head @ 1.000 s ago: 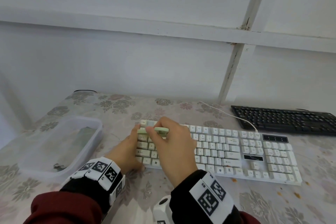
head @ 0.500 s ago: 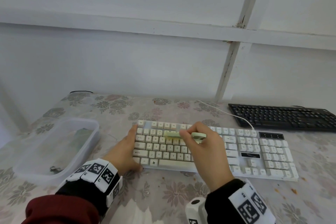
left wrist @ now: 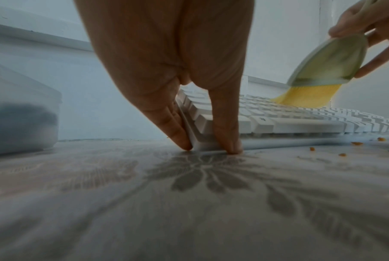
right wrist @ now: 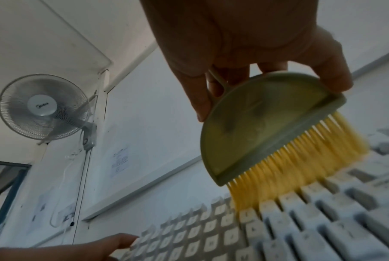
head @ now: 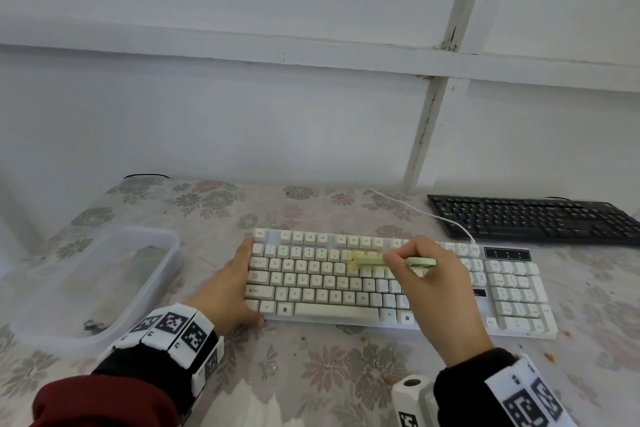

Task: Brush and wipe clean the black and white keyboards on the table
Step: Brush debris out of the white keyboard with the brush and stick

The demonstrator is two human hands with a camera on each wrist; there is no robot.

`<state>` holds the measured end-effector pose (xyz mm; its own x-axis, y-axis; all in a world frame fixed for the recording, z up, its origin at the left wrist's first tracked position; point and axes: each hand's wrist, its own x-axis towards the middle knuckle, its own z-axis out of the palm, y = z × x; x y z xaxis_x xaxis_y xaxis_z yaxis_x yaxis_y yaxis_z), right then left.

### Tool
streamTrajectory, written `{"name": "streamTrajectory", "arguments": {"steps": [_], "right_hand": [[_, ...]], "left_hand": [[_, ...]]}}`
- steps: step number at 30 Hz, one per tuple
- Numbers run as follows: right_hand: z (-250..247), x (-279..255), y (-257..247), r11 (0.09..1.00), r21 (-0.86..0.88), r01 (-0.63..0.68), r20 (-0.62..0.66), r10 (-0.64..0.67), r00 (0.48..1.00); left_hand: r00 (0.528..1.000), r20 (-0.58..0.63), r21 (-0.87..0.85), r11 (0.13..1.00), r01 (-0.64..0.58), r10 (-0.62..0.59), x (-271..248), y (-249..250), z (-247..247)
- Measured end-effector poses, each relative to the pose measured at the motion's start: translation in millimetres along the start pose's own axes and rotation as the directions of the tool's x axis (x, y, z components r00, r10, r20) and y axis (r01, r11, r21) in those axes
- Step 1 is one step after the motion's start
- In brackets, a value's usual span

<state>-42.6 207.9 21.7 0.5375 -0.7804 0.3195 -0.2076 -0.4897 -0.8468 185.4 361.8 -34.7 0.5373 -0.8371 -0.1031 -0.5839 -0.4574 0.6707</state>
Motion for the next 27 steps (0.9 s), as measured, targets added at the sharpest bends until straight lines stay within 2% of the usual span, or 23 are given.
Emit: {"name": "streamTrajectory", "arguments": {"steps": [2,6,11,14,19,23,27], "right_hand": [[-8.7,-2.1,-3.3,1.000,-0.002,0.030,-0.015,-0.030,0.999],[-15.9,-7.3,-12.4,0.993,0.118,0.012,0.080,-0.022,0.997],[-30.1,-4.4,5.9,0.998,0.053,-0.035,0.029,0.033,0.999],[-37.2,-6.3,8.9,1.000,0.027,-0.010,-0.041,0.011,0.999],[-37.3,-9.4,5.3,0.996,0.088,-0.019,0.025,0.017,1.000],[-54.4,-4.0,14.1,0.998,0.030,-0.048,-0.062,0.050,0.997],[-82.7,2.0,14.4,0.997,0.046,-0.061,-0.122,0.066,0.990]], "left_hand": [[1.000,-0.005,0.007,1.000,-0.002,0.002,-0.1,-0.3,0.9],[1.000,-0.007,0.008,1.000,0.014,-0.014,-0.9,0.3,1.0],[1.000,0.008,-0.001,1.000,0.026,-0.026,-1.8,3.0,0.1],[1.000,0.011,0.011,1.000,0.027,-0.027,-1.4,2.1,-0.3],[0.999,0.013,0.023,0.999,0.029,-0.030,-2.4,4.1,-0.6],[1.000,0.020,0.025,0.999,0.020,-0.020,-2.5,3.7,-1.3],[0.999,0.014,0.034,0.999,0.030,-0.030,-3.6,4.7,-1.6]]}}
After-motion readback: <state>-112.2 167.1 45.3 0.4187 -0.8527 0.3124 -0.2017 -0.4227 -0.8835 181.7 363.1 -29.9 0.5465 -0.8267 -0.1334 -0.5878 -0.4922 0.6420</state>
